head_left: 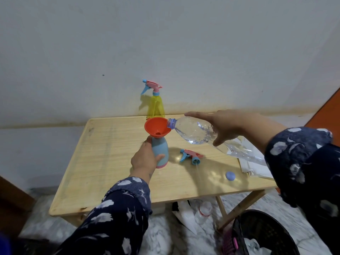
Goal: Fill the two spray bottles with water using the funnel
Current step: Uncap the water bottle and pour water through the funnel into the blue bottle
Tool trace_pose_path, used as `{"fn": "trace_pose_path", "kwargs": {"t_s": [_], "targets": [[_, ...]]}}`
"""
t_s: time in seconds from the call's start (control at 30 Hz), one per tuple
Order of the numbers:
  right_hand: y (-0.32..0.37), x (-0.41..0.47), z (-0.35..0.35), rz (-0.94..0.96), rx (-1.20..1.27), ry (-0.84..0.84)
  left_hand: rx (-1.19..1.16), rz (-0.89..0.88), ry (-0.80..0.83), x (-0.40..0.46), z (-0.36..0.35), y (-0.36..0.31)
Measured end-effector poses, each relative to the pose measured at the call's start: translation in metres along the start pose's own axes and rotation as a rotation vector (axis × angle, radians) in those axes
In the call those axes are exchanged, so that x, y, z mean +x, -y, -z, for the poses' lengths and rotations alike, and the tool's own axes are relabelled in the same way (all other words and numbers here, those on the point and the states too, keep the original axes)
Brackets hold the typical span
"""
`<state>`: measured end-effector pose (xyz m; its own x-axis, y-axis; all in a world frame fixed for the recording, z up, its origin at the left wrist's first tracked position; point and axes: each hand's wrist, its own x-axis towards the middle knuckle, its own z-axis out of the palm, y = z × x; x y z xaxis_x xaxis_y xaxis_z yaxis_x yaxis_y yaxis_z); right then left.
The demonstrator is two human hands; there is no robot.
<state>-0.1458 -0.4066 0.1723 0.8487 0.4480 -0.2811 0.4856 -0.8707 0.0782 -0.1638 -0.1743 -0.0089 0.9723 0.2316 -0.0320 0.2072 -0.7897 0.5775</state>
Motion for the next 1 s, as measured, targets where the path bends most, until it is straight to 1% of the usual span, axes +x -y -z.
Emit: {"fn": "trace_pose_path", "kwargs": {"t_s": [0.43, 1.0], "targets": [[0.0002, -0.0058, 0.0035, -0.017, -0.01, 0.002, 0.002, 0.009, 0.004, -0.0007, 0.0001, -0.0009], [-0.0014, -0.0029, 0.0058, -0.003, -0.113, -0.025, -0.007, 0.029, 0.0, 0.0003, -0.0012, -0.0019]]}}
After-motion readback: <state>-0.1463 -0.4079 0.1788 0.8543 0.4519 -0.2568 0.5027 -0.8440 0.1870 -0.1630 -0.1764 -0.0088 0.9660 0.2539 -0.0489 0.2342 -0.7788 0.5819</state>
